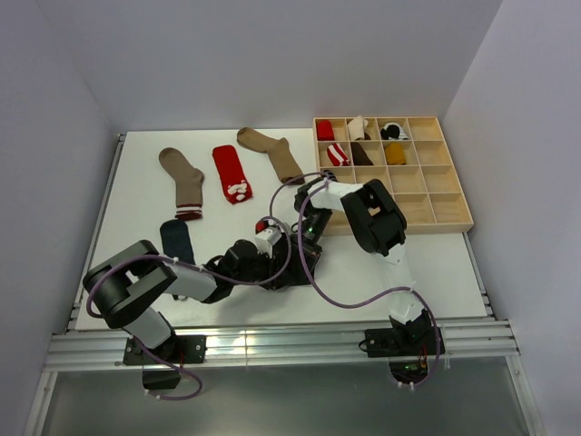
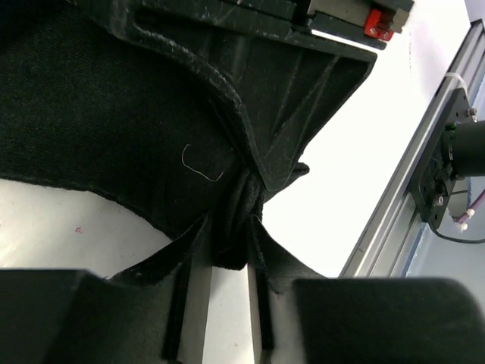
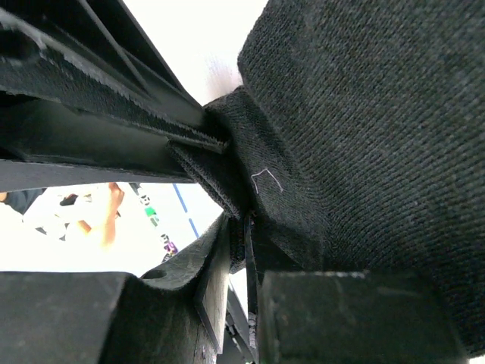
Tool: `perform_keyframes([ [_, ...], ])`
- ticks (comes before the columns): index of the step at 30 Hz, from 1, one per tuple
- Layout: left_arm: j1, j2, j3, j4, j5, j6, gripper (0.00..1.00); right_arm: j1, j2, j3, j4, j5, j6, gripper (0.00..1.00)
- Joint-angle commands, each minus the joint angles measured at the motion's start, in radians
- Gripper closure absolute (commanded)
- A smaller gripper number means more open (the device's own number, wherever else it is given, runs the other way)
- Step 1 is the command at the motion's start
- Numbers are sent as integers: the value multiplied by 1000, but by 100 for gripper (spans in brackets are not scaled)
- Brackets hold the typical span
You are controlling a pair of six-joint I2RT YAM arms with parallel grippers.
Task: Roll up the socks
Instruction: Roll the sock at the center of the board.
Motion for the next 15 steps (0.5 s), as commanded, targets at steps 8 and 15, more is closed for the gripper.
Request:
perform_keyframes([
  [8,-8,12,169,-298,-65,-109,98,-9,-27,11,29,24,28,84],
  [15,10,48,212,-444,22,-255,100,-9,-139,-51,174,98,134,73],
])
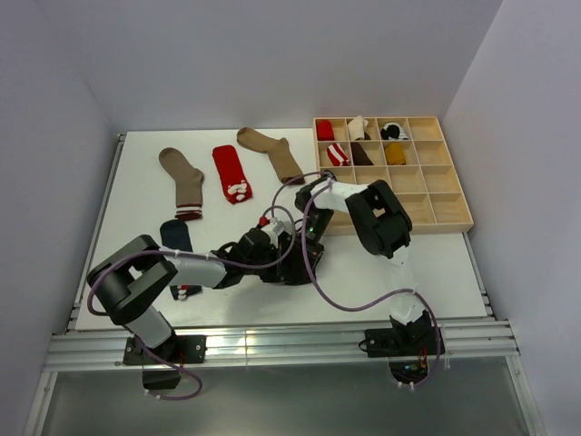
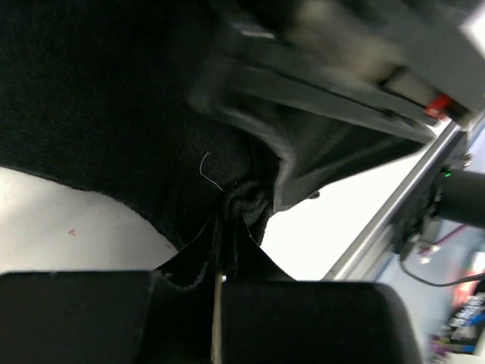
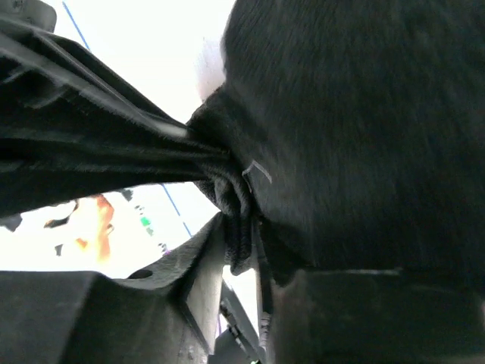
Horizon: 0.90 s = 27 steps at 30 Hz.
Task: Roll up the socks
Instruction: Roll the sock at the center of the board.
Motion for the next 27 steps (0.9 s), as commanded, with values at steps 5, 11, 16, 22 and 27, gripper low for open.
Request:
perform_keyframes([
  [5,55,47,2,-108,144,-167,100,-9,-238,-78,227,90,109,64],
  [11,120,39,-14,-158,241,-207,100,-18,-377,-139,307,142,128,63],
  [16,199,42,-29,-186,316,-235,100,-30,-516,-260,422,208,103,63],
  [22,241,105,-32,-189,425,-269,100,-7,-794,-499,652,354,27,64],
  [27,256,152,-46,-168,483,-299,99,128,-982,-740,868,484,-69,63],
])
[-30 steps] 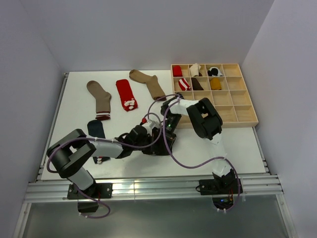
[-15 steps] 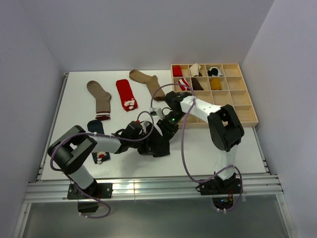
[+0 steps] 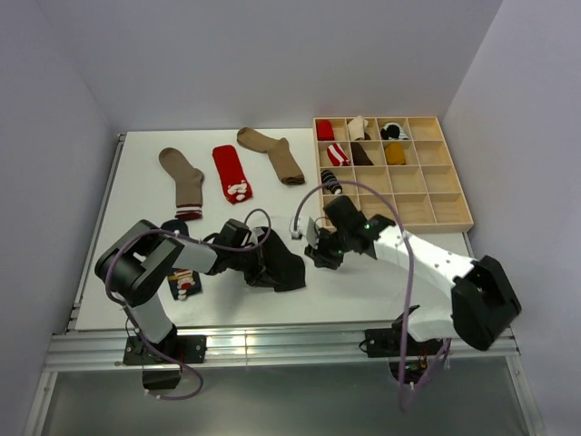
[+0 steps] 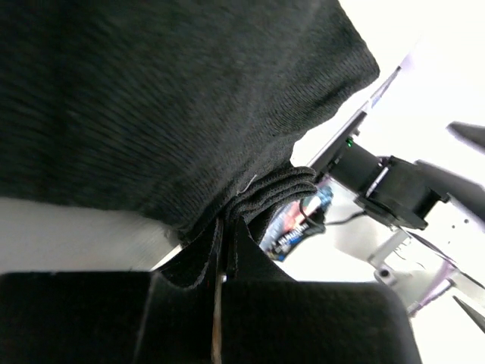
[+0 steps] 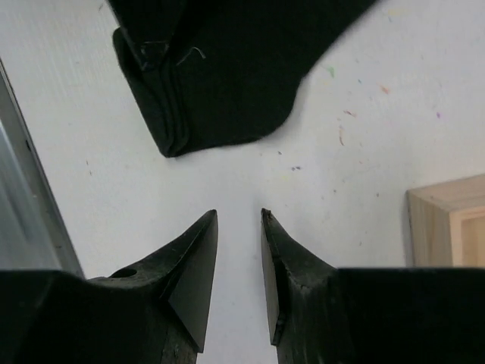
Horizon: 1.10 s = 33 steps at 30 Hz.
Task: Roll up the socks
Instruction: Roll the sock at the center of the board.
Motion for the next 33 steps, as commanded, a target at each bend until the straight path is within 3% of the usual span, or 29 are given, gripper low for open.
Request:
perform_keyframes([
  [1,5,52,-34,-59,22,-14,100,103,-141,-143,233,131,-90,63],
  [10,20,81,-13,-85,34,-41,100,373,-269,-344,433,301,-181,59],
  [19,29,102,16,-127,36,-36,100,585,-227,-415,545,444,-233,60],
  [33,34,99,19,-148,48,-13,100,626,-56,-428,709,535,-290,65],
])
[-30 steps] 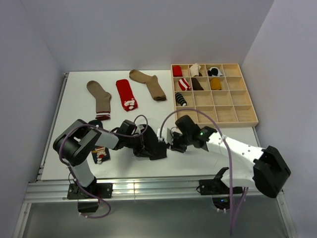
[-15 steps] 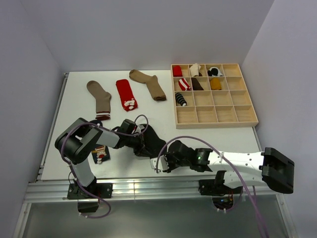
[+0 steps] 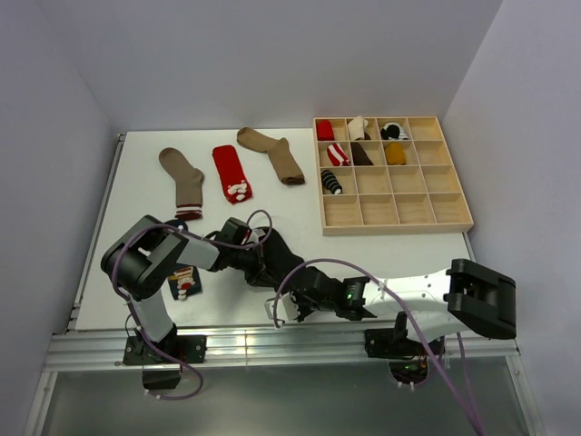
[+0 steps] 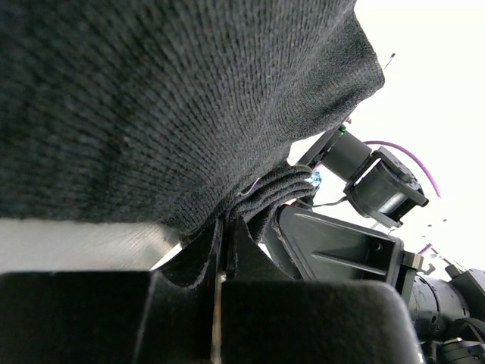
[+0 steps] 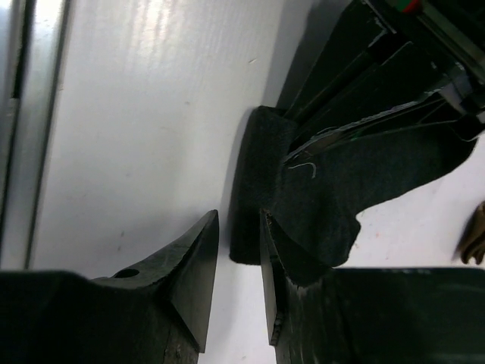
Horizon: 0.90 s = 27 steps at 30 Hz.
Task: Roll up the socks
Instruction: Roll the sock at the center of the board.
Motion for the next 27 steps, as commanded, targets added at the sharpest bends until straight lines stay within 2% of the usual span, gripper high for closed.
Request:
perform_keyframes([
  [1,9,39,-11,-130,-41,3,99,2,15,-18,111,49,-30,65],
  [16,15,19,-5,-147,-20,34,100,-11,140,31,68,31,-24,64],
  [21,17,18,1,-153,-5,49,99,-42,166,90,-16,-11,2,73],
  [27,18,-5,14,-168,-6,65,94,-128,209,231,-249,-169,28,85],
])
